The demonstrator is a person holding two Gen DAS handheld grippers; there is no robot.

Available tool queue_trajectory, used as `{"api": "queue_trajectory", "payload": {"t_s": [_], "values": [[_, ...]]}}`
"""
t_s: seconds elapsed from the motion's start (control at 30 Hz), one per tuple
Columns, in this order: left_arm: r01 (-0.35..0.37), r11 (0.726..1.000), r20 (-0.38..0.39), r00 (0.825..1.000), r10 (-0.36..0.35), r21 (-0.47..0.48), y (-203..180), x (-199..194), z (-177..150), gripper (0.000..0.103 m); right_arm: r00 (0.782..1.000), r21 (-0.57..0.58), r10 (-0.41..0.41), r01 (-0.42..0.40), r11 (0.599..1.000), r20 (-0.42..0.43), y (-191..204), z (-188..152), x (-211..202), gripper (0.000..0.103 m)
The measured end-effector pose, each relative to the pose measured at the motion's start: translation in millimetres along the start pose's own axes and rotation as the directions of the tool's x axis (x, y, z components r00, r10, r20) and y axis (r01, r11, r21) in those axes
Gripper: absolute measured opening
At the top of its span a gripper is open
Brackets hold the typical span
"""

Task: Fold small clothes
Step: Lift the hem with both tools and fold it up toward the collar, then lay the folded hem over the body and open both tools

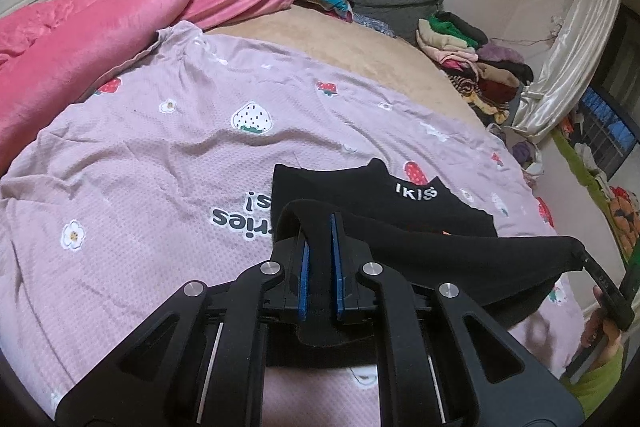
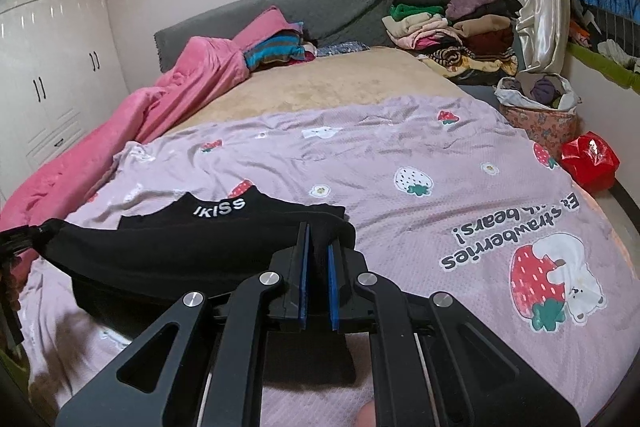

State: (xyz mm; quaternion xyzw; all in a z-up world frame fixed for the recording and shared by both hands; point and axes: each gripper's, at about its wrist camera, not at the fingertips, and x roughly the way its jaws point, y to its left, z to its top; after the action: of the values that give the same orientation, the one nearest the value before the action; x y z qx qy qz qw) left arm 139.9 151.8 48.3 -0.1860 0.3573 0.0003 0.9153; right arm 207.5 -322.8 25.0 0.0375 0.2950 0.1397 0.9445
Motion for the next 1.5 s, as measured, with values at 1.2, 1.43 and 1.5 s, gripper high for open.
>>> {"api": "queue_trajectory", "payload": {"t_s": [1.2,1.43,1.5], "values": [[-0.053,0.994,0.052,0.997,0.048,0.099,-31.0,12.7,-33.0,0.029,0.998,-0.078,-0.017,0.012,0.997,-0.065,17.7,-40.7,23.5,0.039],[-0.033,0.985,-0.014,0.999,0.036,0.168,-49.9,19.3,-58.0,0.037,0.995,-0.112,0.009,-0.020,0.993,-0.096,32.6,-52.1,21.0,0.039],[-0.036,0.982,-0.035,0.998,0.043,0.187,-52.8,23.5,-64.7,0.037,0.994,-0.119,0.015,-0.028,0.993,-0.107,36.9,-55.5,22.8,0.039]]}}
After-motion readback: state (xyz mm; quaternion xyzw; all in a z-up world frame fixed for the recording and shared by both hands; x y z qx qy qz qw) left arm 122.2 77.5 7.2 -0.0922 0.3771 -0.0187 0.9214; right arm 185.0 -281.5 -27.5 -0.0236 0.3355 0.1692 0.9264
